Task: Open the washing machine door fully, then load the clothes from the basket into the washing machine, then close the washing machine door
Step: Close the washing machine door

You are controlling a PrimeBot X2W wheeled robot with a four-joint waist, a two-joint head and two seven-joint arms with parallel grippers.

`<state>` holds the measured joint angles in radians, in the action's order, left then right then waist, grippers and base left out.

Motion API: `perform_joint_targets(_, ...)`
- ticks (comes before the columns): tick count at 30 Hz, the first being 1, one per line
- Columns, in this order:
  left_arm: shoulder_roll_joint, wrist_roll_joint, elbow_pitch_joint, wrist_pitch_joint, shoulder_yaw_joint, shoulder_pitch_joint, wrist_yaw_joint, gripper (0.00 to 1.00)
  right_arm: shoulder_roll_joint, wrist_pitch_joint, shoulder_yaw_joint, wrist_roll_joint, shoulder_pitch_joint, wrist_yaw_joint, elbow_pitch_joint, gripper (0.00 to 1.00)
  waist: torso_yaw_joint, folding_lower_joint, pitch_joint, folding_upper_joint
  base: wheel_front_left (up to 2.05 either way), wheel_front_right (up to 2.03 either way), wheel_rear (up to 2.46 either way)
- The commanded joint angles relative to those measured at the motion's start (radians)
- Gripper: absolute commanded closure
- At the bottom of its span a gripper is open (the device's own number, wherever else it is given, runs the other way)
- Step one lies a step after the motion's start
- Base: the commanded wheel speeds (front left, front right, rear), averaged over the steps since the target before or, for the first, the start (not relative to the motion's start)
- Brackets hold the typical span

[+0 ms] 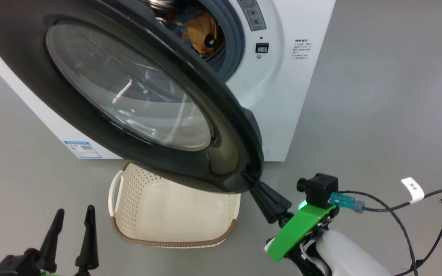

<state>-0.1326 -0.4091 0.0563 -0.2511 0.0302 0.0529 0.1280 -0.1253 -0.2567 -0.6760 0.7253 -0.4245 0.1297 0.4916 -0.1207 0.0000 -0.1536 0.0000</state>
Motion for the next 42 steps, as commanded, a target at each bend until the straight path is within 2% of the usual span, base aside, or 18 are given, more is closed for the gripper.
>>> perform_joint_targets(1, -0.016, -0.008, -0.032, -0.011, -0.031, -0.046, 0.003, 0.00, 0.010, -0.005, 0.013, -0.020, -0.032, 0.001, -0.025, 1.00, 0.001, 0.0000, -0.019, 0.0000, 0.00, 0.00, 0.00)
perform_joint_targets(26, 0.012, -0.028, -0.055, -0.011, -0.001, -0.178, 0.003, 0.00, -0.027, -0.005, 0.222, -0.078, -0.243, 0.001, -0.011, 1.00, -0.051, 0.0000, -0.185, 0.0000, 0.00, 0.00, 0.00)
perform_joint_targets(42, 0.024, -0.037, -0.062, -0.011, 0.023, -0.227, 0.003, 0.00, -0.039, -0.005, 0.316, -0.109, -0.370, 0.001, 0.022, 1.00, -0.090, 0.0000, -0.259, 0.0000, 0.00, 0.00, 0.00)
